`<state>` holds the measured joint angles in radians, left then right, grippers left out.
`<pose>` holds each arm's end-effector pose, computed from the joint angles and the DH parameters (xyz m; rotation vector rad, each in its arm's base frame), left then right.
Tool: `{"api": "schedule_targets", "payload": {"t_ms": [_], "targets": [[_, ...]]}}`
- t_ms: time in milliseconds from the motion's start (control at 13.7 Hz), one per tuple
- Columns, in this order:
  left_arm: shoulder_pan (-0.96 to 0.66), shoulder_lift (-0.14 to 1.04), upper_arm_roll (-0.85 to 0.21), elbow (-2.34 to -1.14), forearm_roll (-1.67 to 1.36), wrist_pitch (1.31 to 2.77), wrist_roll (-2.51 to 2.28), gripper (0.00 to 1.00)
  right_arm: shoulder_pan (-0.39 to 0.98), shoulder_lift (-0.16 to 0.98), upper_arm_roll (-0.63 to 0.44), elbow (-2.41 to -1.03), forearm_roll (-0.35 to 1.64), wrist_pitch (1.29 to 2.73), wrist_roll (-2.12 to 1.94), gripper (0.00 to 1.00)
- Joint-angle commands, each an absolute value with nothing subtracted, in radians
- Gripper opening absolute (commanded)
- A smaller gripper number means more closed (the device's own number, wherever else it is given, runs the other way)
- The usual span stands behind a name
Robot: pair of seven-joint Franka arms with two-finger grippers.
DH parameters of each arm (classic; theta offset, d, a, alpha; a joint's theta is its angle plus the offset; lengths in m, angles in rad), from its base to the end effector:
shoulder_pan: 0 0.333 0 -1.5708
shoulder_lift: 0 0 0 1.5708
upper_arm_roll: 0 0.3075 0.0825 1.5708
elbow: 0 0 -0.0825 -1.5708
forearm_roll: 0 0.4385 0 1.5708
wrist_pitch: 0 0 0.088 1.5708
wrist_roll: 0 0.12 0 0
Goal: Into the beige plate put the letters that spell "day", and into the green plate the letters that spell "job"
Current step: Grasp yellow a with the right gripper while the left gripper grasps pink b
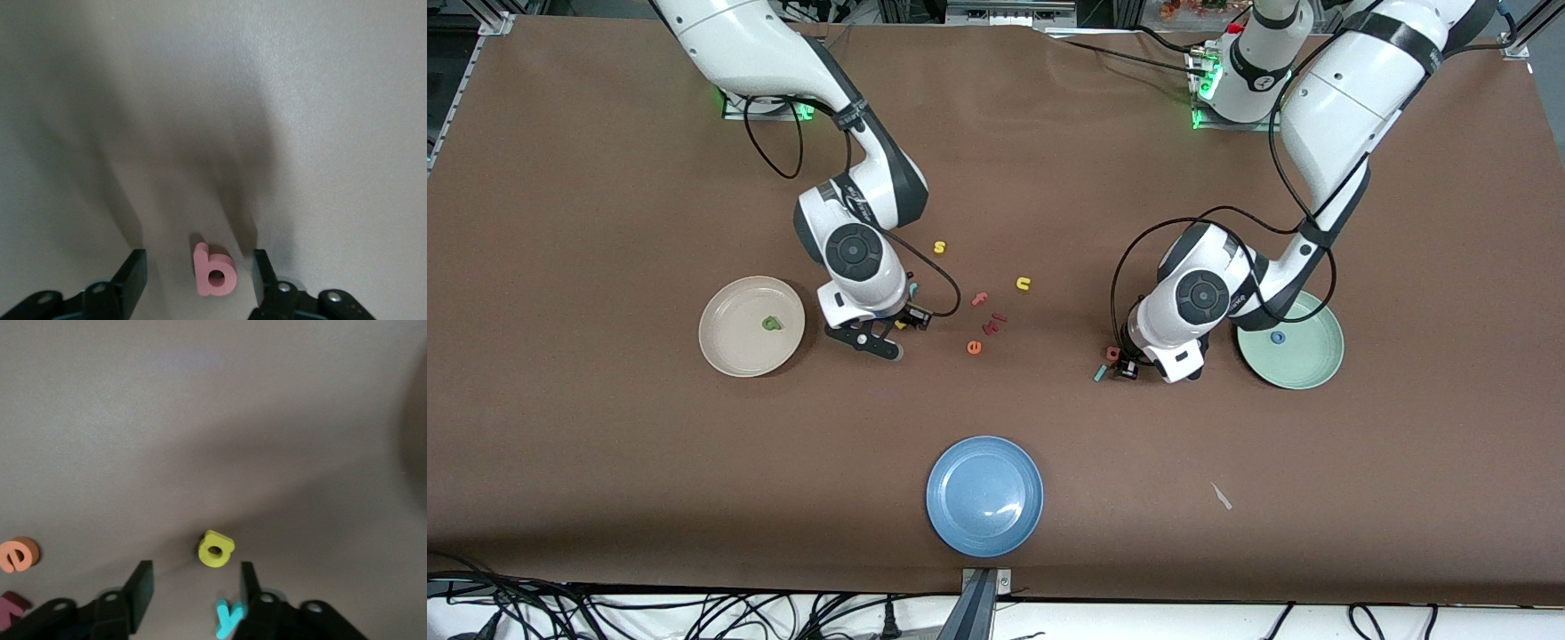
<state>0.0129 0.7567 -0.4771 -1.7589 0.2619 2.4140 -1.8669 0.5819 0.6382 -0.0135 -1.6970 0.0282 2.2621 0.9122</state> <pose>0.6212 -0.2972 0.1152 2.4338 1.8819 -0.2129 0.5909 0.3792 0.1608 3.0502 -0.5554 -0.0971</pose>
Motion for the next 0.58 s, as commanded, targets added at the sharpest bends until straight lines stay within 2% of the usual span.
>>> {"api": "schedule_targets", "payload": {"t_ms": [0, 146, 292, 510], "targets": [[-0.014, 0.768, -0.466, -1.752, 0.305, 2.434, -1.901, 0.68, 0.581, 0.672, -0.021, -1.672, 0.040, 2.269, 0.925, 0.47], [-0.021, 0.776, -0.459, -1.750, 0.313, 2.436, -1.901, 0.64, 0.581, 0.686, -0.020, -1.675, 0.040, 2.275, 0.927, 0.47], [-0.021, 0.776, -0.459, -1.750, 0.321, 2.437, -1.899, 0.43, 0.581, 0.696, -0.021, -1.684, 0.040, 2.289, 0.925, 0.47], [-0.017, 0.776, -0.459, -1.750, 0.328, 2.434, -1.878, 0.05, 0.584, 0.713, -0.021, -1.690, 0.040, 2.309, 0.925, 0.47]]}}
